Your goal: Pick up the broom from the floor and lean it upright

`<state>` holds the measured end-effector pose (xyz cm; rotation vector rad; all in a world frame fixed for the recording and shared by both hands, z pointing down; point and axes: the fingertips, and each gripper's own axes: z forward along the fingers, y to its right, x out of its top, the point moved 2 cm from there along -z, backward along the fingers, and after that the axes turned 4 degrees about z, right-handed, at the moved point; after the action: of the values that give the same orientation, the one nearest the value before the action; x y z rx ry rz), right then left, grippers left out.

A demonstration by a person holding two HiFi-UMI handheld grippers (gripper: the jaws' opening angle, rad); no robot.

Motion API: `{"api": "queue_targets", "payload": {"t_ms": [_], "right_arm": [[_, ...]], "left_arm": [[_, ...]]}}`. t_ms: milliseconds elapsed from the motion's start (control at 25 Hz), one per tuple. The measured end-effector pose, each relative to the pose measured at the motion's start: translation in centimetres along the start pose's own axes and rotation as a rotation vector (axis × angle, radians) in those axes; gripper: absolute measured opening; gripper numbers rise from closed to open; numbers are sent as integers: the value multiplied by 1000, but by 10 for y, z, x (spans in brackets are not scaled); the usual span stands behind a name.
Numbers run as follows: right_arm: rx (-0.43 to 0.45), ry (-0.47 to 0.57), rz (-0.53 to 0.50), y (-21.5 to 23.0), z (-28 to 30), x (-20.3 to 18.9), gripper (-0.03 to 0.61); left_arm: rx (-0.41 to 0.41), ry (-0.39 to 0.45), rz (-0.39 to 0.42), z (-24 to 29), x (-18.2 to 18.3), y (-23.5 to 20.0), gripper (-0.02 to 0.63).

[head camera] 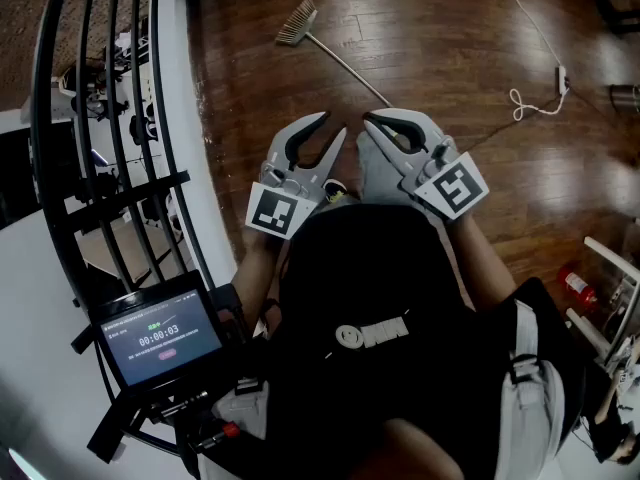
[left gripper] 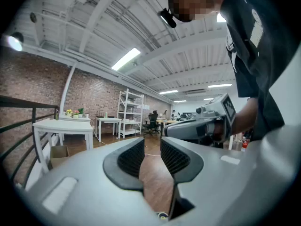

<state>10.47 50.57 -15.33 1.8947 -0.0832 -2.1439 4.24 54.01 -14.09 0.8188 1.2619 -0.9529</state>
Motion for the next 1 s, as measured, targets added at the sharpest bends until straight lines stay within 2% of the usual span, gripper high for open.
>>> {"api": "queue_targets", "payload": {"t_ms": [120, 200, 280, 400, 560, 680, 840, 1000], "right_arm": [[-133, -18, 10, 92, -7, 1, 3], [-179, -7, 50, 156, -8, -3, 3], [-212, 3, 94, 217, -6, -15, 3], [-234, -42, 131, 306, 5, -45, 3], [-229, -44, 165, 395, 31, -74, 3], [-246, -25, 238, 439, 57, -132, 3], [-280, -39, 258, 483, 99, -248, 3], [-319, -31, 318, 507, 120, -363, 3]], "left_arm": [[-77, -40, 87, 71, -13, -33, 157], [-132, -115, 146, 126, -38, -60, 182], [-210, -221, 209, 183, -77, -86, 198], [-335, -377, 274, 266, -145, -120, 224], [-417, -494, 325, 352, -229, -167, 236], [-465, -593, 352, 393, -326, -191, 229], [-576, -754, 399, 422, -496, -208, 241], [-677, -859, 575, 441, -651, -212, 253]]}}
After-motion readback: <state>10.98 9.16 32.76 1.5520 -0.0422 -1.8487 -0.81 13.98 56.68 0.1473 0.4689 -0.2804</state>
